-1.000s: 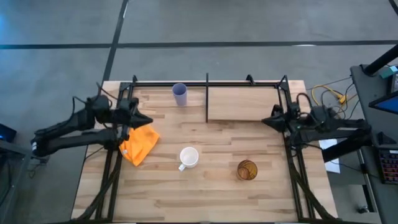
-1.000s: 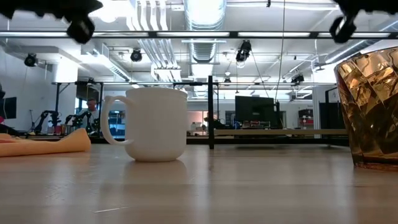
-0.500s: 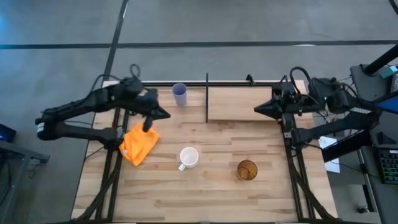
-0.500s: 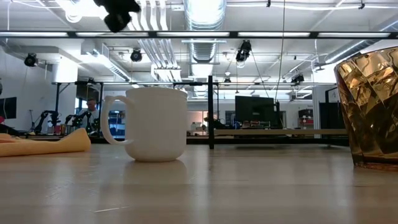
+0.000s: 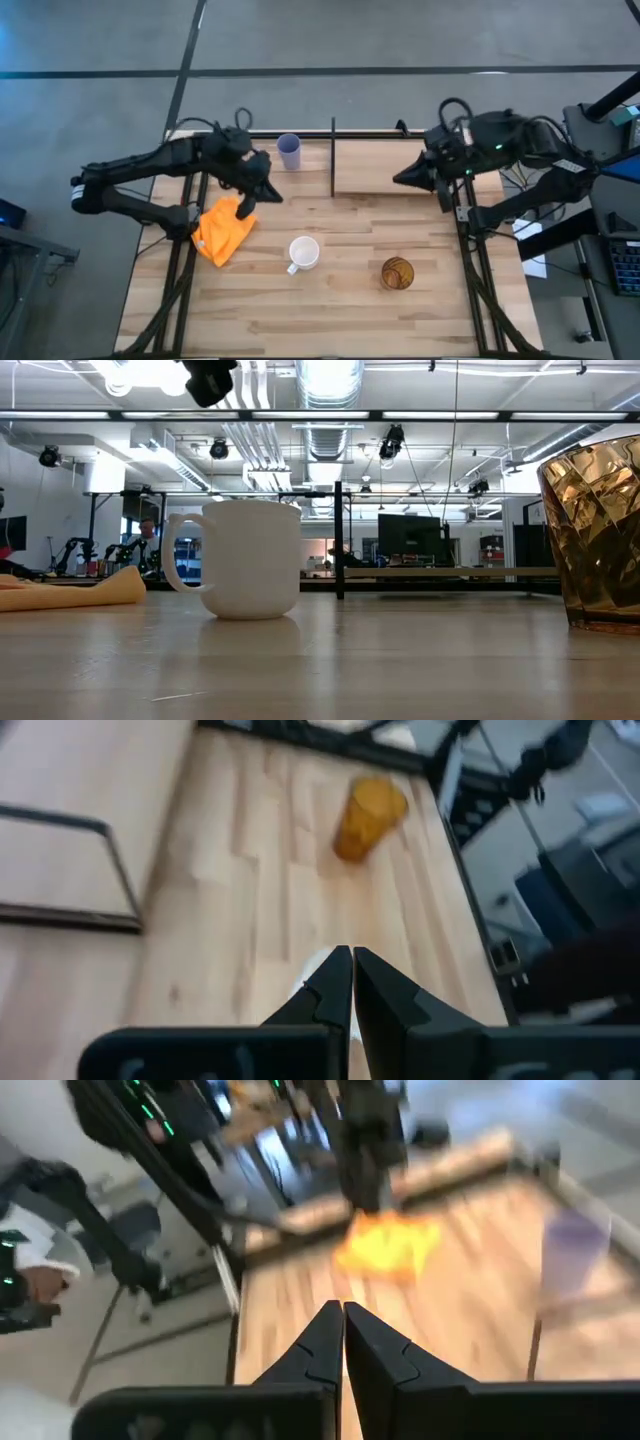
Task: Stack small to large cups/mugs on shelf
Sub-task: Put the white mug on the shelf
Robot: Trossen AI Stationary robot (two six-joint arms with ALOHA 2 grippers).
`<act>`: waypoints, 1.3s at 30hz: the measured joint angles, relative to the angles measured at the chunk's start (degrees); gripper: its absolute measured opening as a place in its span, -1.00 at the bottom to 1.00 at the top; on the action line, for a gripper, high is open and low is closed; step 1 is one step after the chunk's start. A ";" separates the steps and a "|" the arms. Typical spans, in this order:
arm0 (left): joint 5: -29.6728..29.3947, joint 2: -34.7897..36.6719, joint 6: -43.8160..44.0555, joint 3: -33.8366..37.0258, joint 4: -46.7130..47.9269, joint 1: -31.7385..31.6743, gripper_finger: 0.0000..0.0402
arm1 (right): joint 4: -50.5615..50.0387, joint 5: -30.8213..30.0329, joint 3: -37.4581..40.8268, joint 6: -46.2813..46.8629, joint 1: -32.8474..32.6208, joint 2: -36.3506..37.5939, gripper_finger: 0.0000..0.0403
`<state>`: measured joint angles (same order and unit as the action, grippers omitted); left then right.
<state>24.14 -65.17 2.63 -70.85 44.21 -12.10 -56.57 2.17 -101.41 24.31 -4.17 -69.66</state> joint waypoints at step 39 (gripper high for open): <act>-1.91 -25.48 1.52 0.20 -0.12 7.04 -0.52 | -16.12 6.12 1.55 7.56 -0.85 -13.04 -0.96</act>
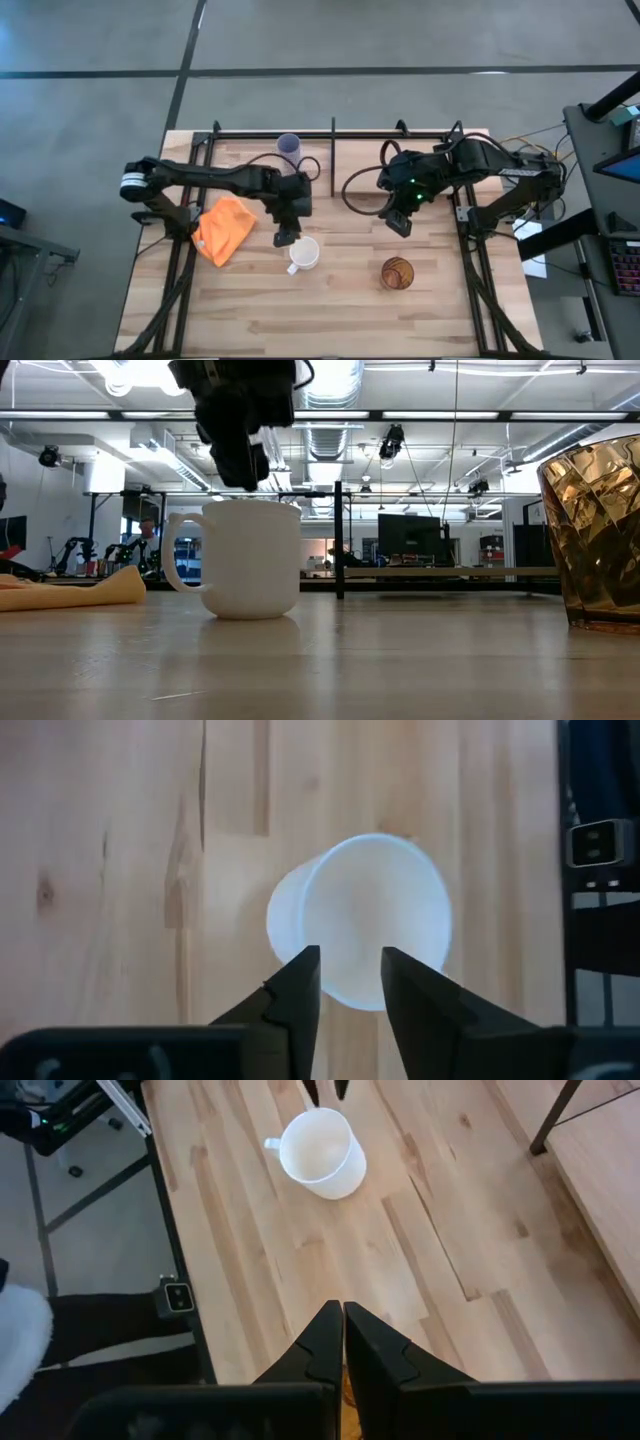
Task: Stack small to large cups/mugs on shelf
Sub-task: Put the white mug on the shelf
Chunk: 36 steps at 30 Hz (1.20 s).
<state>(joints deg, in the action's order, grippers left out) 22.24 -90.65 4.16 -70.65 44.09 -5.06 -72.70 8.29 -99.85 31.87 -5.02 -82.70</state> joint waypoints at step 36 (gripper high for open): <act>-10.77 -6.71 -6.05 -26.51 18.06 -0.50 -1.00 | -0.80 -0.39 0.00 -2.49 0.00 0.11 -0.96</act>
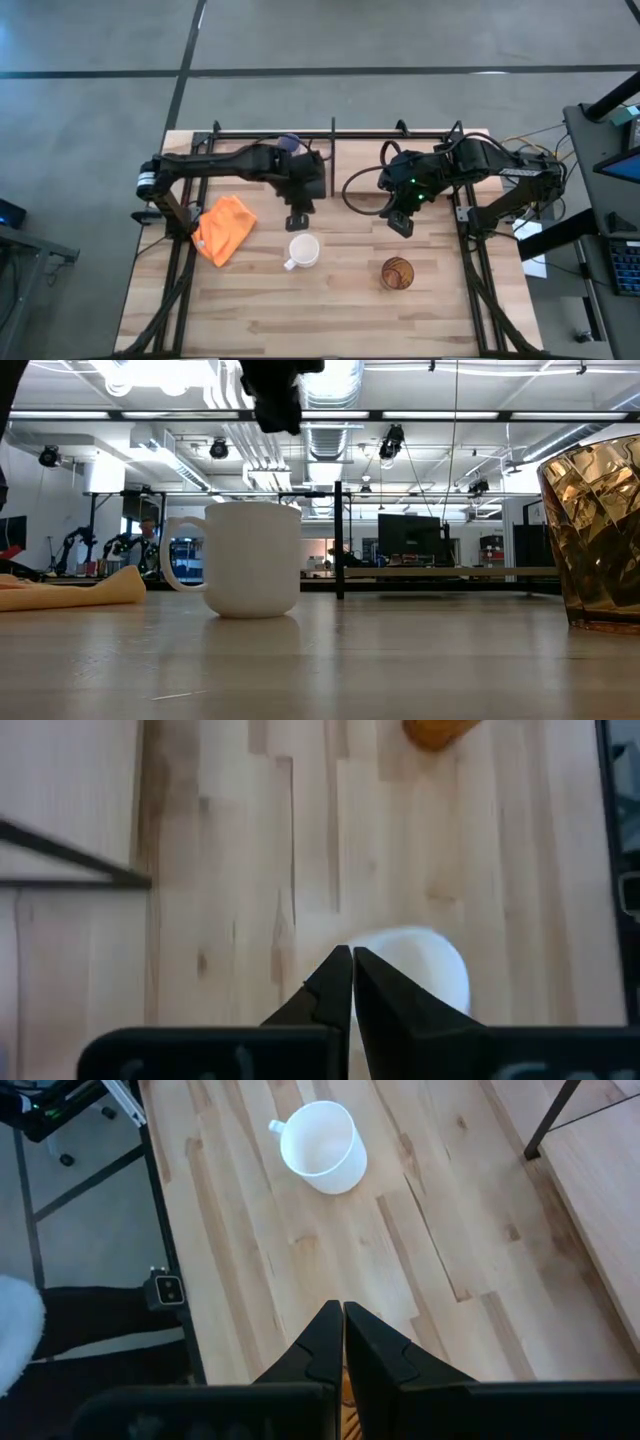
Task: Stack small to large cups/mugs on shelf
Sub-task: Put the white mug on the shelf
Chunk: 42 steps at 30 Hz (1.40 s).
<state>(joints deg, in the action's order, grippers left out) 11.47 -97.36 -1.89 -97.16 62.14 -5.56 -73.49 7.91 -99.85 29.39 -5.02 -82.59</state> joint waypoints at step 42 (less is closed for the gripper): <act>1.84 -7.49 4.74 14.14 -7.95 2.35 -0.47 | -0.02 -0.03 0.00 -0.92 -1.36 0.04 -0.96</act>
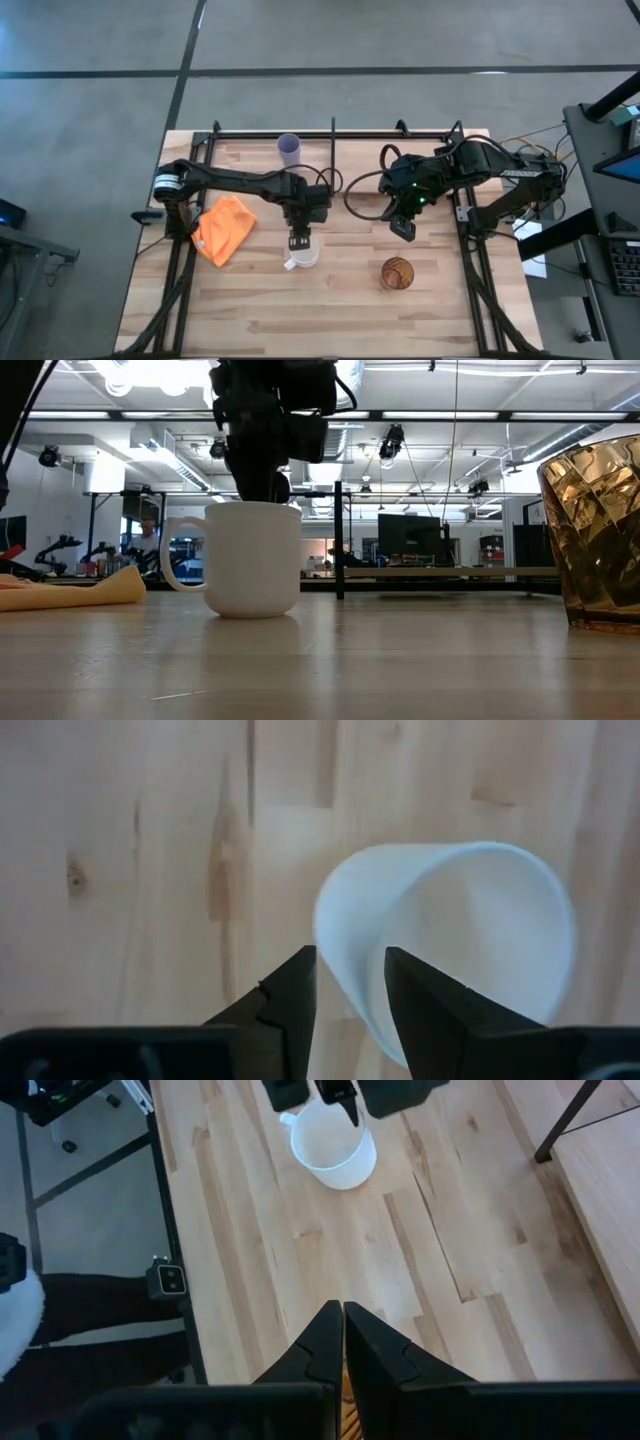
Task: Stack small to large cups/mugs on shelf
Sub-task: Put the white mug on the shelf
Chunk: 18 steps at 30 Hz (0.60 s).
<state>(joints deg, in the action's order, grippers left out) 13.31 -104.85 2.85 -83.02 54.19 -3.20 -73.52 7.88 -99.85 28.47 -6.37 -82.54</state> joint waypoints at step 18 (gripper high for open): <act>-1.08 -0.25 -1.71 -11.94 11.73 -0.26 -0.99 | 0.02 -0.44 0.00 -0.06 0.00 0.00 -0.96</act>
<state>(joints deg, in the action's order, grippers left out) 12.23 -105.10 1.13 -94.97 65.93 -3.47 -73.49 7.44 -99.85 28.41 -6.37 -82.54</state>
